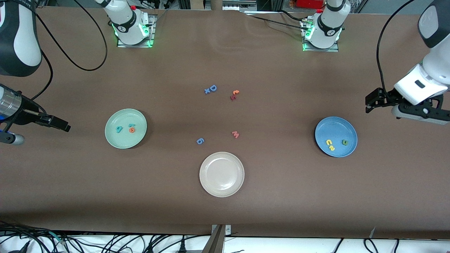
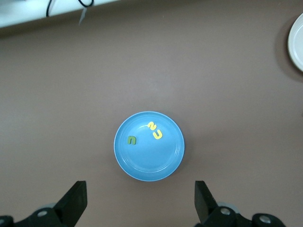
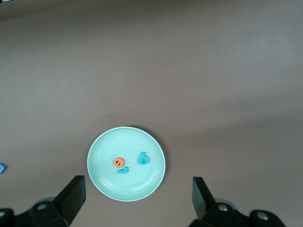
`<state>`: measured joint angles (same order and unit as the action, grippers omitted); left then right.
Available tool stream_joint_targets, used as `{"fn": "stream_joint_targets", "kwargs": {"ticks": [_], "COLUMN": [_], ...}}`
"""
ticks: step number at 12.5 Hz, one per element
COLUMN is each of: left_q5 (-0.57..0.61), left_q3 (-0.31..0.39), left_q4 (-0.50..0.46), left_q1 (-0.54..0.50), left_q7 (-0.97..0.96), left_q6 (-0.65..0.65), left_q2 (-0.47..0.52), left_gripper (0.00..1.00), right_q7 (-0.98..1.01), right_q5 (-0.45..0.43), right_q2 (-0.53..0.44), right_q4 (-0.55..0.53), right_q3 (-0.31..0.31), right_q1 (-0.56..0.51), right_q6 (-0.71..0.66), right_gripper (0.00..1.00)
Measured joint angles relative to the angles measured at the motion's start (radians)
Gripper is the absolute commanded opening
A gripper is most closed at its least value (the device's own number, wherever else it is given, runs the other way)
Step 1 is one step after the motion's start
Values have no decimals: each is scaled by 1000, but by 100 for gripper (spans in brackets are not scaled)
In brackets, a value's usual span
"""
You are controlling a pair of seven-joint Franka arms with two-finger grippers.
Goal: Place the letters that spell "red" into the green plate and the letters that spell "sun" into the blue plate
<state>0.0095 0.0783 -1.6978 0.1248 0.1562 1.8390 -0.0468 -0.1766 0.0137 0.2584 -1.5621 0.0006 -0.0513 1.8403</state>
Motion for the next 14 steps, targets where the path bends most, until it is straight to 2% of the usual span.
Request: {"fn": "stream_joint_targets", "kwargs": {"ticks": [2, 6, 10, 14], "left_q5": [-15, -16, -16, -16], "left_q3": [6, 62, 63, 64], "left_q4": [0, 0, 8, 94], "left_q1": [4, 7, 19, 19], "left_q7": [-1, 0, 0, 0], "left_q6": [-5, -11, -29, -111], "left_q2": [21, 23, 23, 0], "left_gripper": [100, 100, 100, 100], "right_q7": [0, 0, 0, 1], "right_q5": [0, 0, 0, 0], "right_q2": [0, 0, 0, 0], "right_q4": [0, 0, -1, -1], "right_q3": [0, 0, 0, 0], "right_q1": [0, 0, 0, 0], "right_q6": [0, 0, 0, 0], "right_gripper": [100, 100, 100, 100]}}
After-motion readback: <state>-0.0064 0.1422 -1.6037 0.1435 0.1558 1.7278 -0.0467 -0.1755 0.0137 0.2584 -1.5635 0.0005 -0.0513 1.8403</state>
